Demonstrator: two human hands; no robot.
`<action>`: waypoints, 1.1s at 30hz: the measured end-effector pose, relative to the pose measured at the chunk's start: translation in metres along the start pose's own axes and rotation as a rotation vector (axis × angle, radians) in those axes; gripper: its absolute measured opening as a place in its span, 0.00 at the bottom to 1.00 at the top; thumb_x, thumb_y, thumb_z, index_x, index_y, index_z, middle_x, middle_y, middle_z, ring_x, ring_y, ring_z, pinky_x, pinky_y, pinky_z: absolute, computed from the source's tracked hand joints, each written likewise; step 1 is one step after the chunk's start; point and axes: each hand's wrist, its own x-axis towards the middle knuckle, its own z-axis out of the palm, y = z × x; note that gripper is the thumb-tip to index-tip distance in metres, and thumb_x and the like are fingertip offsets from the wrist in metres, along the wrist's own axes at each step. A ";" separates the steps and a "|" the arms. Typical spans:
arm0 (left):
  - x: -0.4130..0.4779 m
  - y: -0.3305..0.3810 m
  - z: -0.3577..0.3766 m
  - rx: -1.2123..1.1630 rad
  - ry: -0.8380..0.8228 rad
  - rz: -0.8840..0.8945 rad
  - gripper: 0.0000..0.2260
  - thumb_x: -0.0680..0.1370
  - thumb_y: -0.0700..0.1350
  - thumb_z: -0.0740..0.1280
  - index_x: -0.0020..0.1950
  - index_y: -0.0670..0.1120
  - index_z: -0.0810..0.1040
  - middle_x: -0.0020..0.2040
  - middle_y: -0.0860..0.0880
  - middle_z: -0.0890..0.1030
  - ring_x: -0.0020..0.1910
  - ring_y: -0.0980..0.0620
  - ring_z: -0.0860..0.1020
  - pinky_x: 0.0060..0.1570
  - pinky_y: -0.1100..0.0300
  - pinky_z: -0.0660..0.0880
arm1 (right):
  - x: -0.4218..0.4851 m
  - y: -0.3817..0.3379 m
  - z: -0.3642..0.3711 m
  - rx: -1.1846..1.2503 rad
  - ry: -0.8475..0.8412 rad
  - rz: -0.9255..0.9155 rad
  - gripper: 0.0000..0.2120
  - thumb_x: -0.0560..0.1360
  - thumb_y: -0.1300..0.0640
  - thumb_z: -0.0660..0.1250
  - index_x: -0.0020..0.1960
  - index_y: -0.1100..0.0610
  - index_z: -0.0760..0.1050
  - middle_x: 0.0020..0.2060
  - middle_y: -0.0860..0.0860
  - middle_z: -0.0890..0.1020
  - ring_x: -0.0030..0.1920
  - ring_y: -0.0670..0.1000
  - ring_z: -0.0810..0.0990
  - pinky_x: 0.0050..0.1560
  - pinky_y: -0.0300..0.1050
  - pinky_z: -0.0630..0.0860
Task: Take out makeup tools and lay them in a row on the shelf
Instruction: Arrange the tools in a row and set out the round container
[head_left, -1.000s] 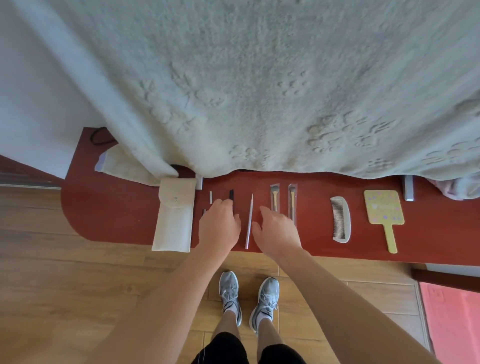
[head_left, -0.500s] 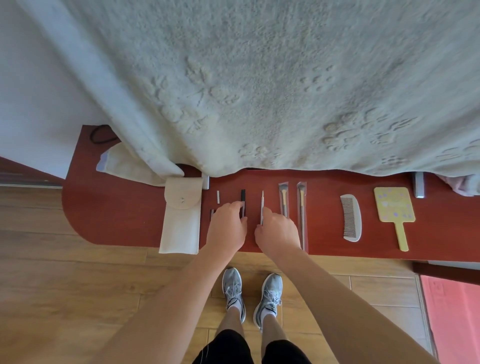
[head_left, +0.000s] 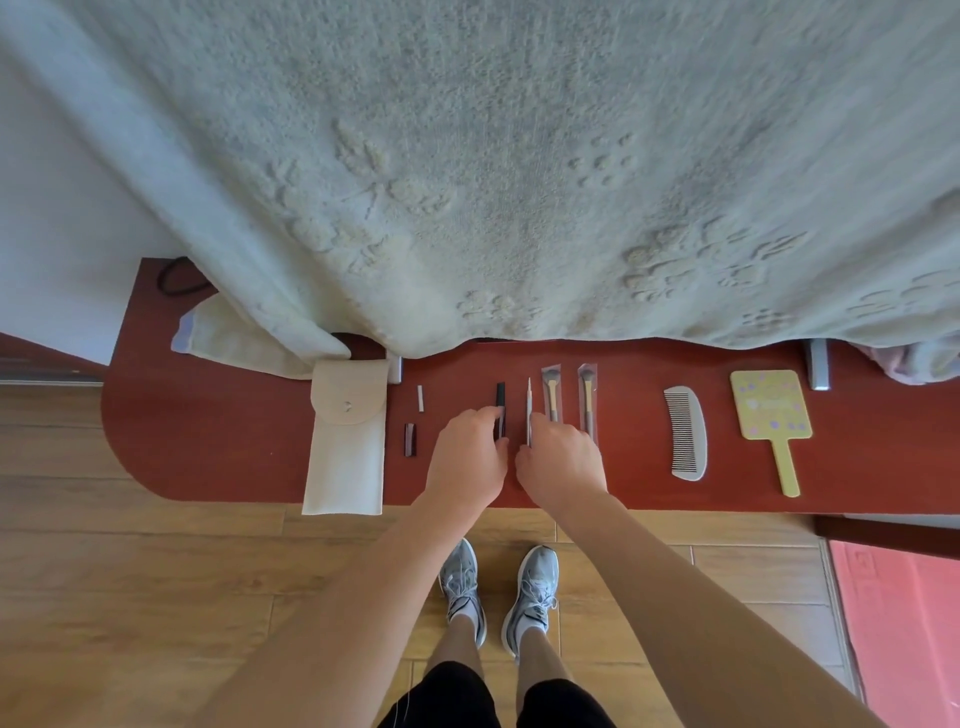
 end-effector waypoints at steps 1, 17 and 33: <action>0.000 0.002 0.001 -0.002 -0.003 0.002 0.18 0.79 0.43 0.69 0.70 0.45 0.76 0.59 0.45 0.82 0.57 0.47 0.81 0.60 0.55 0.77 | 0.000 0.001 0.000 0.004 -0.001 -0.001 0.08 0.79 0.56 0.61 0.56 0.57 0.72 0.38 0.50 0.78 0.35 0.51 0.76 0.32 0.40 0.71; -0.006 0.019 0.004 -0.024 0.008 0.021 0.13 0.78 0.40 0.69 0.63 0.45 0.81 0.51 0.45 0.83 0.50 0.46 0.81 0.53 0.52 0.78 | -0.002 0.011 0.002 0.018 0.002 -0.025 0.06 0.79 0.55 0.61 0.54 0.56 0.73 0.39 0.51 0.80 0.36 0.51 0.79 0.36 0.44 0.79; -0.025 -0.027 -0.056 0.104 0.062 -0.088 0.20 0.79 0.49 0.69 0.71 0.48 0.74 0.60 0.51 0.79 0.54 0.52 0.80 0.57 0.58 0.77 | 0.010 -0.003 -0.030 0.007 0.016 -0.235 0.14 0.78 0.54 0.62 0.62 0.56 0.71 0.50 0.52 0.79 0.51 0.55 0.78 0.48 0.49 0.78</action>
